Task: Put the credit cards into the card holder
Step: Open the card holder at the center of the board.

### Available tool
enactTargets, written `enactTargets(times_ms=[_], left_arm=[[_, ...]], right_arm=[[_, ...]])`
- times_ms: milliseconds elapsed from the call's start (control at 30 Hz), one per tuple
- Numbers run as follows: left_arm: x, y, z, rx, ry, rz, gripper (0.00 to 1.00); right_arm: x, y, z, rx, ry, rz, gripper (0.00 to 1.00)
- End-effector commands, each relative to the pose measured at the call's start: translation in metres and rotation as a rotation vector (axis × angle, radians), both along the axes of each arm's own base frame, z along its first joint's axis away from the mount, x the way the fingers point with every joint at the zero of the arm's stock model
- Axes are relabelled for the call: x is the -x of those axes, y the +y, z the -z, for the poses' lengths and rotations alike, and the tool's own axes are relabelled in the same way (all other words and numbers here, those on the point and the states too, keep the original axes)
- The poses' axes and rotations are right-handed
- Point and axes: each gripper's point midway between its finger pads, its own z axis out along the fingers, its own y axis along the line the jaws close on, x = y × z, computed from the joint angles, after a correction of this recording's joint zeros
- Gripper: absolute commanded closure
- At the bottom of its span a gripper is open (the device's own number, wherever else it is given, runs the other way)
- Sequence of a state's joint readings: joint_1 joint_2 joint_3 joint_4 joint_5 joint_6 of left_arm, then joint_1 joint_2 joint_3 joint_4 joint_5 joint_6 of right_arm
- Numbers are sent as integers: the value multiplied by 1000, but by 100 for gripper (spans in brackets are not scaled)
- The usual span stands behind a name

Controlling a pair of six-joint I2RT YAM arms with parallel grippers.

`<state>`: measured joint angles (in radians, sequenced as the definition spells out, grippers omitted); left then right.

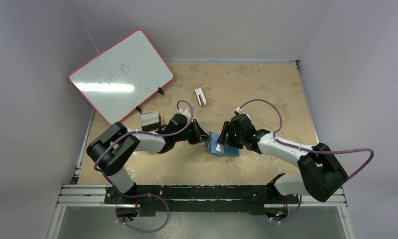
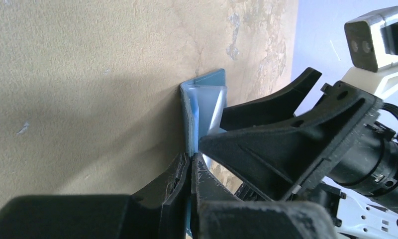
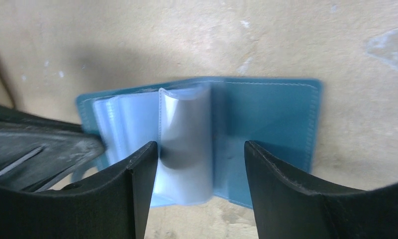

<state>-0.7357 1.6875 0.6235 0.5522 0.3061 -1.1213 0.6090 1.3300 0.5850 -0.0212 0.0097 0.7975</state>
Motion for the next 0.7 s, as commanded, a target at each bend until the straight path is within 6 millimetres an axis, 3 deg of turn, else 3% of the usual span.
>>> enactTargets(times_ms=[0, 233, 400, 600, 667], left_arm=[[-4, 3, -21, -1, -92, -3, 100], [-2, 7, -18, -26, -94, -4, 100], [-2, 7, -17, -47, -92, 7, 100], [-4, 5, -26, -32, -102, 5, 100], [-5, 5, -28, -26, -105, -3, 100]], right_arm=[[2, -30, 3, 172, 14, 35, 35], [13, -48, -2, 227, 32, 75, 38], [7, -54, -9, 278, 25, 89, 44], [1, -31, -40, 204, -40, 33, 47], [2, -10, -48, 126, -62, -33, 46]])
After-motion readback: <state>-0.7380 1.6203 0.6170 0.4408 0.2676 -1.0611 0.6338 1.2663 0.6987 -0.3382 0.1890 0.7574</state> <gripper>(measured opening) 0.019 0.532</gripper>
